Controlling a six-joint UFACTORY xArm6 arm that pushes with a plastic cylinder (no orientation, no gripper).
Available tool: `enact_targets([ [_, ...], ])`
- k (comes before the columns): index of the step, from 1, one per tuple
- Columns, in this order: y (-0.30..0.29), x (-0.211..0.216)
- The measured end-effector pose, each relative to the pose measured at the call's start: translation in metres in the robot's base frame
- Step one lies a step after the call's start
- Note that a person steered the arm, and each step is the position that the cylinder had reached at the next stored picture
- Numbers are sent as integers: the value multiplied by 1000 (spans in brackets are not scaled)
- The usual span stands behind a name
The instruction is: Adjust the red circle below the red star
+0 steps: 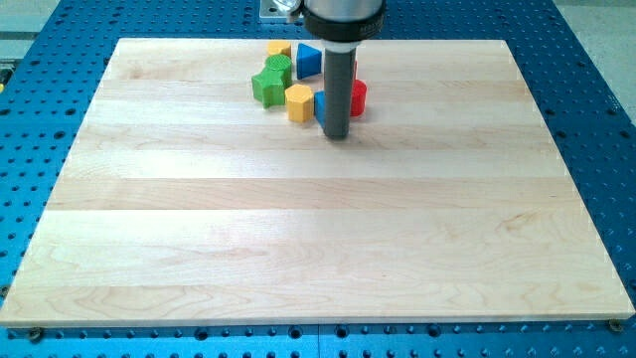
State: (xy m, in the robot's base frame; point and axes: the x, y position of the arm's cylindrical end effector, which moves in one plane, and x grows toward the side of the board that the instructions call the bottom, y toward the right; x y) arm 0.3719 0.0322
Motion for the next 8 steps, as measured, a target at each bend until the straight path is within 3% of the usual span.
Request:
enact_targets([
  [2, 43, -13],
  [3, 48, -43],
  [8, 36, -77],
])
